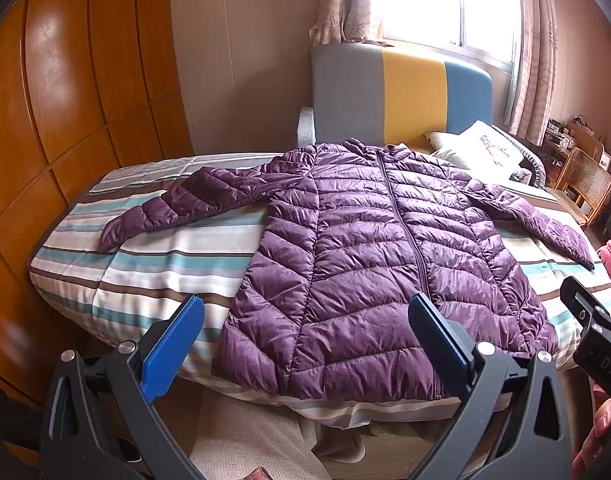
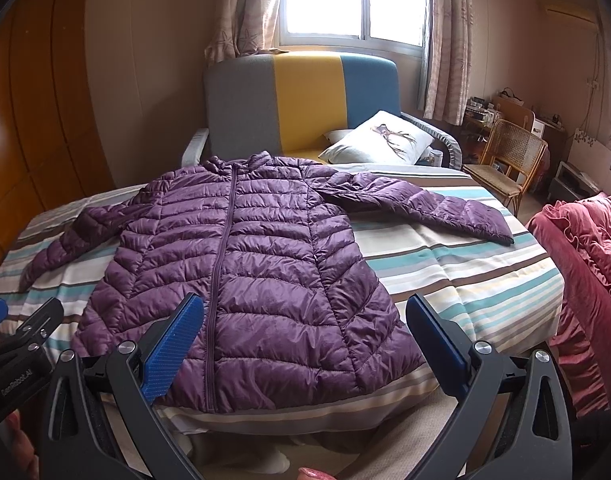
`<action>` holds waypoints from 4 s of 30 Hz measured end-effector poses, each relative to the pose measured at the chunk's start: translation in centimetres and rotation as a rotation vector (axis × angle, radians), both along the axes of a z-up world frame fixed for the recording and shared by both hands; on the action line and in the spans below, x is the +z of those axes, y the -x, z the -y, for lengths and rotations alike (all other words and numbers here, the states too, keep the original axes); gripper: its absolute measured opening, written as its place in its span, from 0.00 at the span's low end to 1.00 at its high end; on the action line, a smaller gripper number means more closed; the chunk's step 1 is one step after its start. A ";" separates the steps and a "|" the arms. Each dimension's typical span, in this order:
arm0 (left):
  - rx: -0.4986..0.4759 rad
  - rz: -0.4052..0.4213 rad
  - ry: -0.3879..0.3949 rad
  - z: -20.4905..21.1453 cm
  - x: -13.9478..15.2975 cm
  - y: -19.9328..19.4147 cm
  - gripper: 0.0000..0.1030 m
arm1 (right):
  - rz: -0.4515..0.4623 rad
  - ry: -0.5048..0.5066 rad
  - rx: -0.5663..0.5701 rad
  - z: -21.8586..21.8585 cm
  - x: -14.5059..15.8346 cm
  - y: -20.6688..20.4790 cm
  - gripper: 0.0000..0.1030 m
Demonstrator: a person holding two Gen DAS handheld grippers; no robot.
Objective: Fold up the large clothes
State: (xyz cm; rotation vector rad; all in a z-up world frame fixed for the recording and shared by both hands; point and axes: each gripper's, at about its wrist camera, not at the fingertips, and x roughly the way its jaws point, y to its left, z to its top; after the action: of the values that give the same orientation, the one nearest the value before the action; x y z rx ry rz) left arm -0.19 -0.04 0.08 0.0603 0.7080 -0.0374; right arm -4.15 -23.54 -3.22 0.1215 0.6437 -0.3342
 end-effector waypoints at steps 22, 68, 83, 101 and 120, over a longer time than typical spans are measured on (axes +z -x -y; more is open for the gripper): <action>0.005 -0.014 -0.006 0.1 -0.5 -0.2 0.98 | -0.011 0.000 -0.002 0.0 -0.3 0.0 0.97; -0.105 -0.161 0.051 1.9 -6.7 -10.4 0.98 | -0.056 -0.221 -0.094 13.0 -5.5 -6.0 0.97; 0.055 -0.262 -0.011 1.2 -11.5 -21.2 0.98 | -0.045 -0.456 -0.542 32.7 -11.5 -10.4 0.81; 0.088 -0.230 0.013 0.3 -15.1 -23.8 0.98 | 0.125 -0.676 -0.814 42.1 -15.5 -13.1 0.36; 0.155 -0.236 -0.083 -1.6 -14.5 -23.9 0.98 | 0.067 -0.228 -0.551 37.0 -8.8 -17.1 0.08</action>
State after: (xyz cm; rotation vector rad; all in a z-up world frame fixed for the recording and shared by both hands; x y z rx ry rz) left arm 23.74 1.55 -14.44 0.0808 0.9477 0.1352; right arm 12.91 -60.49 -11.99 0.5310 0.5729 -0.7840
